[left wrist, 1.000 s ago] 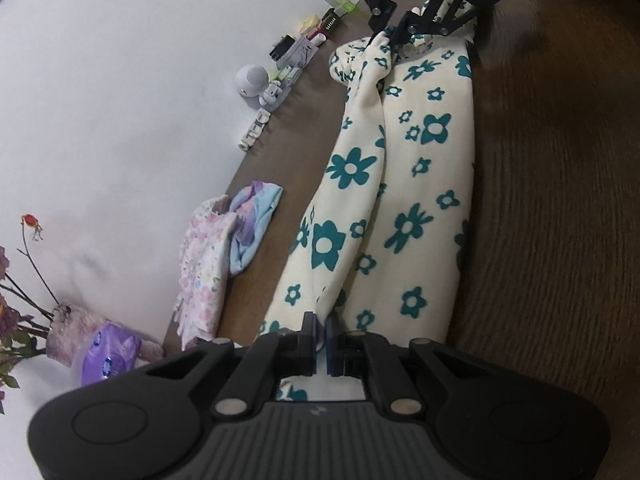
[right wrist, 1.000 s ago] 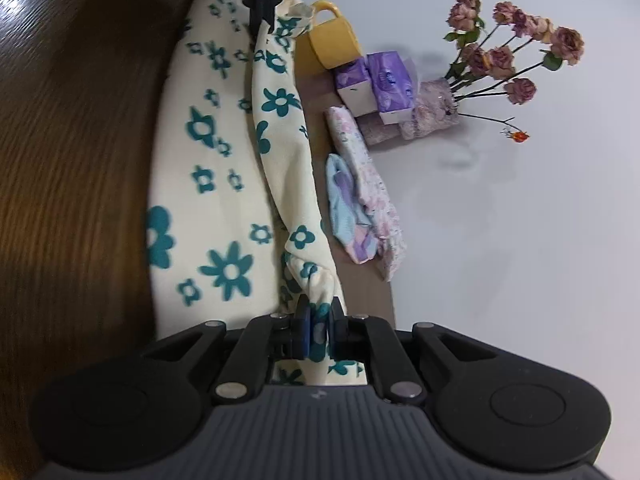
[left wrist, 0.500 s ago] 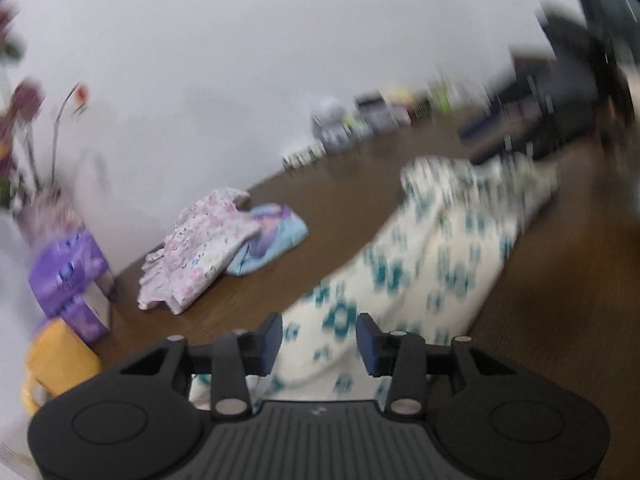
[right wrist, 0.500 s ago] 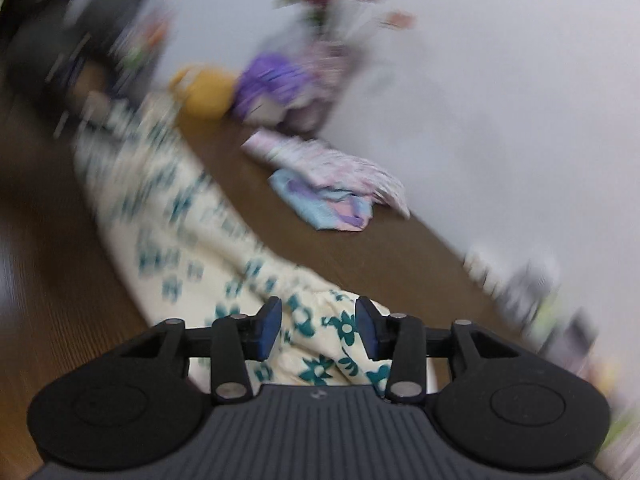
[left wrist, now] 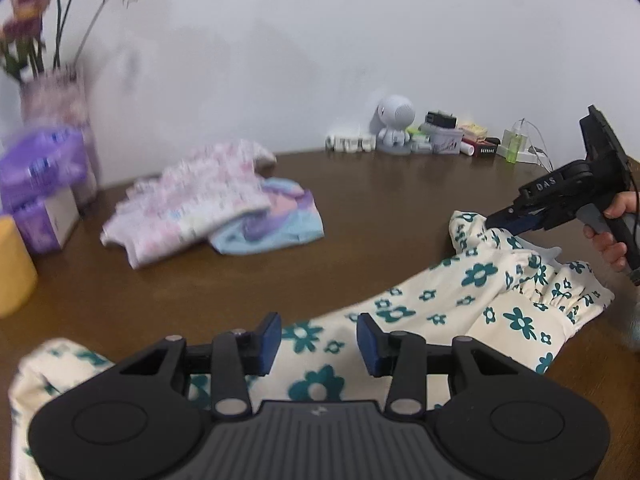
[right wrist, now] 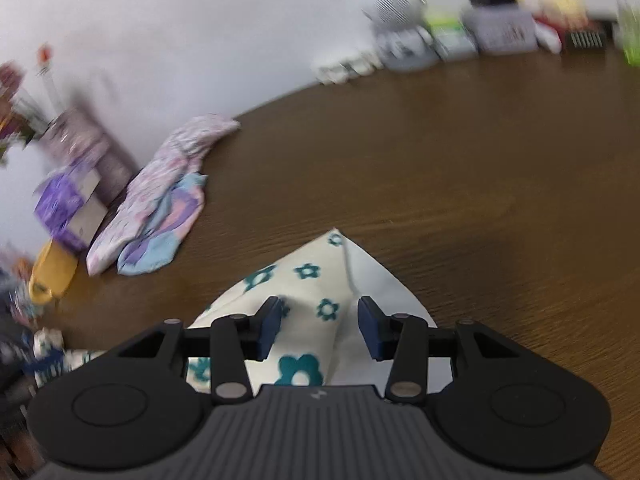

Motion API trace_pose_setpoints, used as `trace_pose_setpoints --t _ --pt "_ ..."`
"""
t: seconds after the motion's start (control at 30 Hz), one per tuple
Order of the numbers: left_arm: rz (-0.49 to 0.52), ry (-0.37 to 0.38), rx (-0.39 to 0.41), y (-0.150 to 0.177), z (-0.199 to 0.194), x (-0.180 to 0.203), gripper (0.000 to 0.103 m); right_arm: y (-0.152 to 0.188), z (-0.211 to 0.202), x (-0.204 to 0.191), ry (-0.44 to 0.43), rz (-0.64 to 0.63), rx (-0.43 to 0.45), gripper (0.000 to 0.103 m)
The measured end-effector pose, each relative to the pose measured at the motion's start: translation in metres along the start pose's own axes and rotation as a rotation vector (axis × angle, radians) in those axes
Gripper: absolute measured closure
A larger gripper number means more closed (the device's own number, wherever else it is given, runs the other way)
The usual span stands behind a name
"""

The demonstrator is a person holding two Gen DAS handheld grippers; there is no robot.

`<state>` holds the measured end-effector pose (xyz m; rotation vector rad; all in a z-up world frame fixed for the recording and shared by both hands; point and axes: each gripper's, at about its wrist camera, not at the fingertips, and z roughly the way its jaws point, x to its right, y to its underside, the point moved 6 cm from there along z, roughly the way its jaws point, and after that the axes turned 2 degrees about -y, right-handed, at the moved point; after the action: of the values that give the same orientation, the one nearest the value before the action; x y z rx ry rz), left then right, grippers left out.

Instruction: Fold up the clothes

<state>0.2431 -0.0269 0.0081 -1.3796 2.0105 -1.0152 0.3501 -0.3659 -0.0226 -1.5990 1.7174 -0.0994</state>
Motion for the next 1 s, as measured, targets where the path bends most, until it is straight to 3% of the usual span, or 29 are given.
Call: trace_pose_setpoints --t 0.07,0.1,0.17,0.2,0.53,0.87,1.0 --pt "-0.012 0.004 -0.021 0.006 0.007 0.0 0.064 -0.001 0.005 0.004 -0.034 0.061 -0.002 0.062" --pt "-0.016 0.003 -0.03 0.009 0.009 0.001 0.065 -0.001 0.006 0.006 -0.056 0.09 0.003 0.078" --pt "-0.031 0.002 -0.048 0.015 0.014 0.001 0.065 0.004 0.002 0.008 -0.13 0.156 0.011 0.099" --pt "-0.042 0.002 -0.054 0.017 0.015 0.0 0.065 0.006 -0.002 0.009 -0.166 0.182 0.019 0.101" --pt "-0.062 -0.011 -0.016 0.025 0.016 0.0 0.063 0.036 -0.067 0.008 -0.278 0.234 0.216 0.101" --pt "-0.073 -0.022 0.018 0.03 0.015 0.0 0.063 0.072 -0.061 0.036 -0.194 0.314 0.229 0.101" --pt "-0.077 -0.021 0.023 0.03 0.015 0.0 0.063 0.084 -0.064 0.028 -0.19 0.279 0.246 0.101"
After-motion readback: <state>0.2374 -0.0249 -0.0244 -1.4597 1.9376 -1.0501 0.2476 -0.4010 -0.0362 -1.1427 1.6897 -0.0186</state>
